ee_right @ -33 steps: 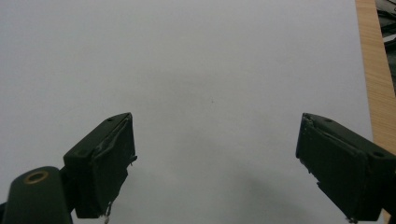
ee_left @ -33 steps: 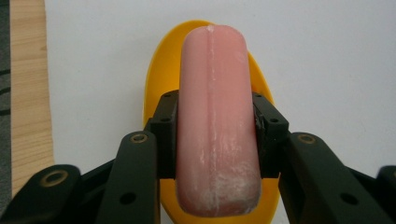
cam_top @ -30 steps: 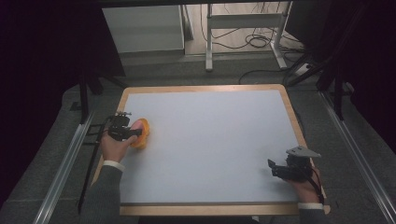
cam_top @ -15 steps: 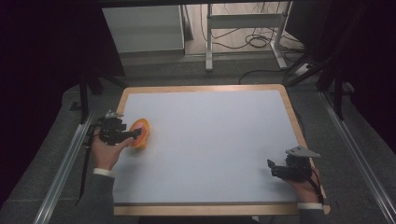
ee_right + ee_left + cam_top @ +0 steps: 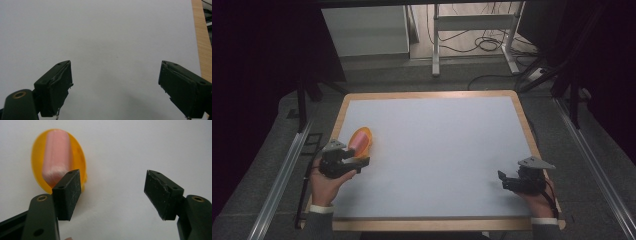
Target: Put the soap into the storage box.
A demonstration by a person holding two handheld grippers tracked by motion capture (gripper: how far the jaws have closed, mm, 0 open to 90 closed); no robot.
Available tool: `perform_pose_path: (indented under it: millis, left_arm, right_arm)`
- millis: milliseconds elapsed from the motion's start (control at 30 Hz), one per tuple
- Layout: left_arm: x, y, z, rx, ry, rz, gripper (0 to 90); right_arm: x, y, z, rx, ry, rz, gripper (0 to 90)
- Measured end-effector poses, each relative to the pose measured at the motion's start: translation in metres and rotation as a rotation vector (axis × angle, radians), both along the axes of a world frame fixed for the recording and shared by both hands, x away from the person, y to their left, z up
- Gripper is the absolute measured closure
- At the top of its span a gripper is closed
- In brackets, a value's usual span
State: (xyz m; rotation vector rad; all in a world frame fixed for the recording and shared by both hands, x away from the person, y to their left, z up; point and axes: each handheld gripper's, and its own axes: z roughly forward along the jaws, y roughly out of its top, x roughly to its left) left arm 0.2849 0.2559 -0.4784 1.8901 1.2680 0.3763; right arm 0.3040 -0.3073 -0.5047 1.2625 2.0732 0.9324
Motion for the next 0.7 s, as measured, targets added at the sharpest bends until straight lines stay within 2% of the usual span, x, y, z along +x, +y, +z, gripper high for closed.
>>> perform_pose_path:
  millis: [167,267,467,700]
  left_arm:
    - [-0.010,0.001,-0.013,-0.018,-0.010,-0.013,29.2]
    - [-0.014,-0.001,-0.018,0.002,-0.005,-0.023,28.9]
    - [-0.021,-0.003,-0.031,0.008,0.015,-0.028,28.5]
    - [-0.020,-0.003,-0.030,0.011,0.001,-0.019,28.7]
  right_arm:
    - [0.000,0.000,0.000,-0.003,0.001,-0.001,11.5]
    - [0.000,0.000,0.000,-0.005,0.001,0.001,11.5]
    - [0.000,0.000,0.000,-0.008,0.001,0.000,11.5]
    - [0.000,0.001,-0.001,-0.012,-0.002,-0.003,11.5]
